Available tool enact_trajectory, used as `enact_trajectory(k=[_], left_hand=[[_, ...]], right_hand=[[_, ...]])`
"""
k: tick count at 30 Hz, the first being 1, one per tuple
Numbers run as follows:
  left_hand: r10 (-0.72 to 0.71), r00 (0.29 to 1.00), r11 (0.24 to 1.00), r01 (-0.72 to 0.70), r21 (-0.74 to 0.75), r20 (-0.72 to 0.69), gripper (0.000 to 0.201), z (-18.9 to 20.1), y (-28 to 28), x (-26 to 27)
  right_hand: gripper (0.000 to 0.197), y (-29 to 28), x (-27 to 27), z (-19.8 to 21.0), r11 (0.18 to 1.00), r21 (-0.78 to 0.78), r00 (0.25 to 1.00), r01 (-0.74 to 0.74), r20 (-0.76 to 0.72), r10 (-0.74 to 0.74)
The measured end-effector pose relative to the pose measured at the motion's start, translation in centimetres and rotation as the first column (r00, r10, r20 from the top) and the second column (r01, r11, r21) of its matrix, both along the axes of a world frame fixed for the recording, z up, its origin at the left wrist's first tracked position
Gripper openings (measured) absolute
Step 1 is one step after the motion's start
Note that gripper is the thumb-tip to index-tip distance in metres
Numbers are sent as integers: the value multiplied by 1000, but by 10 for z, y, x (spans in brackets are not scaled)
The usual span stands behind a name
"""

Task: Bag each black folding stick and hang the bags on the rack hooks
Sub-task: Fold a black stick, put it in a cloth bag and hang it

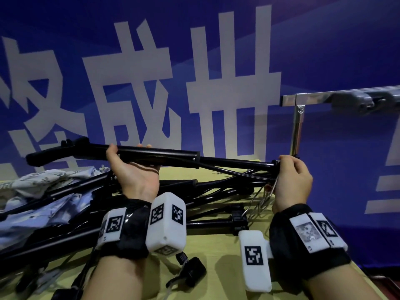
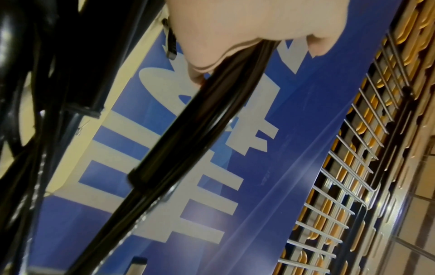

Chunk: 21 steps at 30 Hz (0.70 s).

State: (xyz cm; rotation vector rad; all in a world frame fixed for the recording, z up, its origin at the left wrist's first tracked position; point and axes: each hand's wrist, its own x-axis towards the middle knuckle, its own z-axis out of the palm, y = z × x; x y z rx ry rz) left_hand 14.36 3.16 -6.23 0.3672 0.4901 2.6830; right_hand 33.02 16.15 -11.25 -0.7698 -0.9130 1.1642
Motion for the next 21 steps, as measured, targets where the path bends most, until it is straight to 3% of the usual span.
enact_trajectory(k=[2,5,7,12,13,15,16,17,19,21], left_hand=[[41,999,999,-41,10,-8,29,-1,-3,-5],[137,990,990,-137,17,16,29,-4,-12,-17],[182,983,982,-183,52,32,31,-7,-19,-29],[66,992,998,-63,32,-106,20,-9,-29,-38],[48,990,998,-42,47,-136,42,-8,-29,-38],[20,975,999,-10,45,-222,107,-5,-31,-37],[5,955,999,9,45,-296,122,-6,-32,-37],[-12,926,999,26,33,-377,124,-7,-33,-37],[4,867,999,-24,-33,-499,106,-8,-34,-35],[-3,862,996,-43,-79,-507,96,-8,-30,-37]], right_hand=[[11,3,1,0,999,-28,1000,25,-12,-25],[33,8,5,-2,996,-66,997,58,-46,-61],[35,10,6,-2,995,-70,996,72,-53,-76],[30,8,6,-2,992,-85,994,89,-51,-94],[31,8,7,-2,991,-96,994,89,-60,-95],[35,8,9,-1,989,-117,990,93,-95,-104],[36,9,10,-1,989,-119,988,91,-113,-104],[37,8,11,0,989,-117,987,86,-127,-101],[36,8,11,1,990,-114,985,78,-142,-94],[34,7,10,1,991,-111,986,78,-140,-93]])
